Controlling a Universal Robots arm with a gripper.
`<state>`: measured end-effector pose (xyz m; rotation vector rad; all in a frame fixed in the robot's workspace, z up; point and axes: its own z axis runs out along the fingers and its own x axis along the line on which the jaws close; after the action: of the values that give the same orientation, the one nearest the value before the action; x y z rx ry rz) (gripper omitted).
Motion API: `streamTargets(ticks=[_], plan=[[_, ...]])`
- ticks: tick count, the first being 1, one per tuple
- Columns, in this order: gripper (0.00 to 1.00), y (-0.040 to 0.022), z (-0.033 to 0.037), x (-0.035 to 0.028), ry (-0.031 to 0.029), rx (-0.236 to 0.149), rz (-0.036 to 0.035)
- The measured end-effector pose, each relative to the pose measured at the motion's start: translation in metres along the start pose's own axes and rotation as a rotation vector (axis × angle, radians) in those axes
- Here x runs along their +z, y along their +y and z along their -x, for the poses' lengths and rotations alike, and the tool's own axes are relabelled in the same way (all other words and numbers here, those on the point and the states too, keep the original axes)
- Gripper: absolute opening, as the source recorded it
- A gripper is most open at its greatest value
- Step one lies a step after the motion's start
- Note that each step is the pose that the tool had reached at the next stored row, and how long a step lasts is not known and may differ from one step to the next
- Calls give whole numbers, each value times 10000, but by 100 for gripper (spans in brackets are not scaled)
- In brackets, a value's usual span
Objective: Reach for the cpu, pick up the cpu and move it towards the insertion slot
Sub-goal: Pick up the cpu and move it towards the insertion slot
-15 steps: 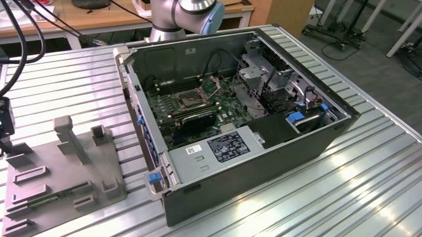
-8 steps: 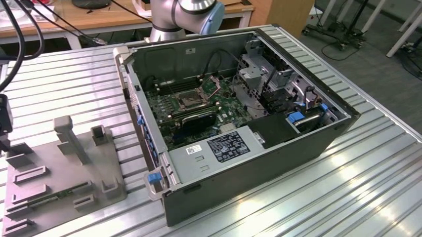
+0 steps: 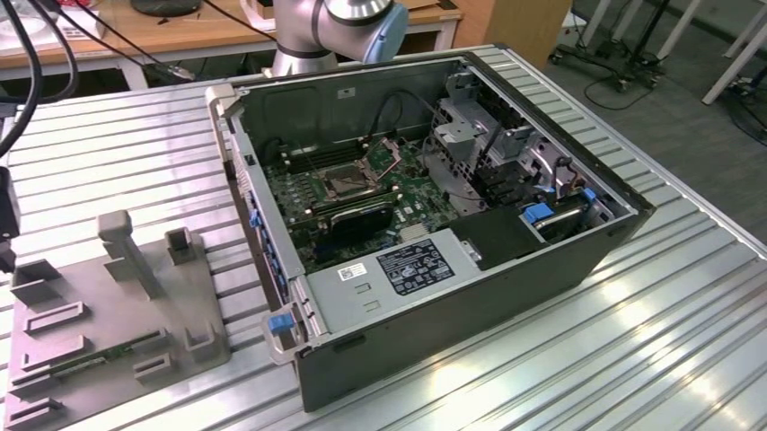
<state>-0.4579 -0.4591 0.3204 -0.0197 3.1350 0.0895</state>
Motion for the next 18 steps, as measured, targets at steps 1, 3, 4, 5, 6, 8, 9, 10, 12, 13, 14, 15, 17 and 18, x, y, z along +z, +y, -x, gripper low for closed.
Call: streamTargets(ticks=[1,3,4,5,6,8,9,10,12,13,14,15,17,18], plan=[[55,1,0,-9,0,0,0],[55,1,0,-25,-1,0,1],[55,2,0,-33,-1,0,1],[55,2,0,-39,0,0,0],[55,3,0,-48,0,0,0],[55,3,1,-63,0,-1,0],[55,4,1,-70,0,0,0],[55,4,0,-77,-1,0,0],[55,5,1,-93,-1,0,0],[55,6,0,-100,-1,0,0],[55,6,1,-107,-1,0,0],[55,7,1,-115,0,-1,0],[55,7,1,-129,-1,0,1],[55,8,1,-139,1,0,0]])
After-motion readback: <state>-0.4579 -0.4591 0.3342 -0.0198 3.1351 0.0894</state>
